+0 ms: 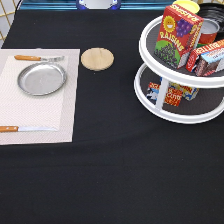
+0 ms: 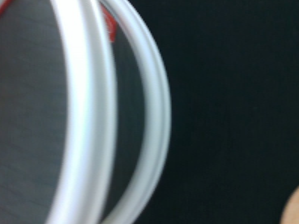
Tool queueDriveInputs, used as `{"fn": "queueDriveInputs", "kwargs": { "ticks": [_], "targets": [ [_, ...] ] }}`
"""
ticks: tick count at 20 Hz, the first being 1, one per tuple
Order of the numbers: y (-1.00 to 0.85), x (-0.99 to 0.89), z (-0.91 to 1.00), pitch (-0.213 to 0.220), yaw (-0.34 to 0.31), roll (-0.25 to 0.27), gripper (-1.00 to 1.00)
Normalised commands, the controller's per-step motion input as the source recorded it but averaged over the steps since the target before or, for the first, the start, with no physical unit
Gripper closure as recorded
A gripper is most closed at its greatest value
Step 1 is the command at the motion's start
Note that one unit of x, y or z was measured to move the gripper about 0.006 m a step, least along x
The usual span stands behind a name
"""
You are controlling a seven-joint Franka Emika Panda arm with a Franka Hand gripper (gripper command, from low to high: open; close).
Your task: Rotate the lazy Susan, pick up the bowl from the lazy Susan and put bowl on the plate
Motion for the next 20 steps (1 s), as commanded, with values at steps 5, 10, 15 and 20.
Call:
{"fn": "queueDriveInputs", "kwargs": {
  "ticks": [5,10,15,20],
  "targets": [
    [0.27,0.45,0.1,-0.002,0.047,0.197,-1.0],
    [0.22,0.4,0.0,-0.046,0.11,0.192,-1.0],
    [0.11,0.34,-0.13,-0.05,0.094,0.109,-1.0],
    [0.24,0.47,-0.14,0.01,0.09,-0.003,-1.0]
  ]
}}
